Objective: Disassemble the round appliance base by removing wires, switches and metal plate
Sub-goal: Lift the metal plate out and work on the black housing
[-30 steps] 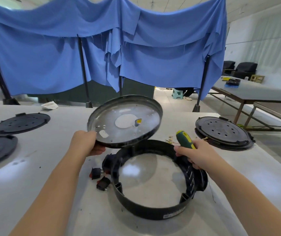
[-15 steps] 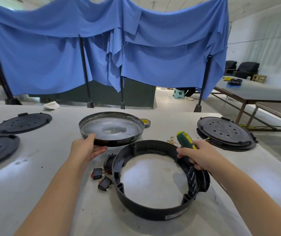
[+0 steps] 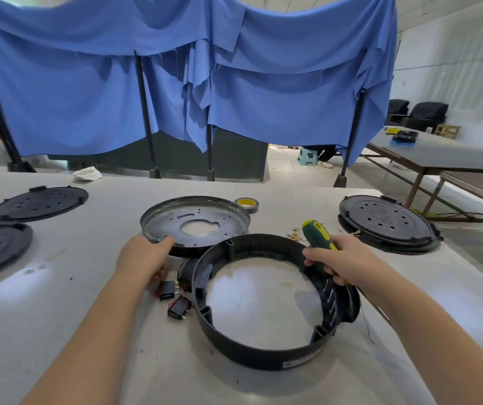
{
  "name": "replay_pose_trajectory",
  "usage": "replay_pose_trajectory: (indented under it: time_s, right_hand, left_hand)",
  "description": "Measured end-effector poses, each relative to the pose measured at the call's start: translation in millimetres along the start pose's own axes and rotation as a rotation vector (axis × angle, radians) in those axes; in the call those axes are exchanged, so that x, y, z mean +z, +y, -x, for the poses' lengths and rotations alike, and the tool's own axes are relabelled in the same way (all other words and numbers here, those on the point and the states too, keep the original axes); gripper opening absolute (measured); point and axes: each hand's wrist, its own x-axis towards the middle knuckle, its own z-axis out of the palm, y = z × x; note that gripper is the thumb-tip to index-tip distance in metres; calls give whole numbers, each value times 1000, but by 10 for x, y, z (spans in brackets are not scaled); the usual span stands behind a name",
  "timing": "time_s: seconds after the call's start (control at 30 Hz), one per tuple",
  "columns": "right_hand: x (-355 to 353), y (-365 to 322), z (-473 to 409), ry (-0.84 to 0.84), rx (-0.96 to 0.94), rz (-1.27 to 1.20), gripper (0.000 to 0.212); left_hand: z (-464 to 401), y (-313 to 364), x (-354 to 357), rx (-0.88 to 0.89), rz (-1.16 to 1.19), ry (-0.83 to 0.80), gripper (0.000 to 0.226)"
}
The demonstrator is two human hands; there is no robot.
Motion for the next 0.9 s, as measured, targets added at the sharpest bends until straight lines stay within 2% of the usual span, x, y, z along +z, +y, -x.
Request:
replay_pose_trajectory:
  time_s: [0.1,0.17,0.4,0.53,0.63,0.7,0.8,0.9]
  right_hand:
    - [-3,-9,5,-3,0,3,15]
    - [-2,-19,10,-5,1,8,15]
    - [-4,-34,50,-23,-18,45,11]
    - [-17,-52,79,-47,-32,107,13]
    - [-32,-65,108,-70,-56,155,20]
    - [-45,-82,124,-92,-69,194,27]
    - [-72,-112,142,-141,-86,228,26]
    - [-107,-126,156,-180,-110,258,16]
  left_hand:
    - [9,-36,49,114,-256,110,37]
    - [5,-30,91,148,-343,161,41]
    - [1,2,152,148,-528,89,64]
    - [66,204,85,195,-557,105,57]
    - [214,446,26,295,-506,102,42]
    - [390,642,-1,396,-425,-6,35]
    - [797,916,3,543,-331,-291,33]
    - [1291,1065,177,690,-467,-573,47]
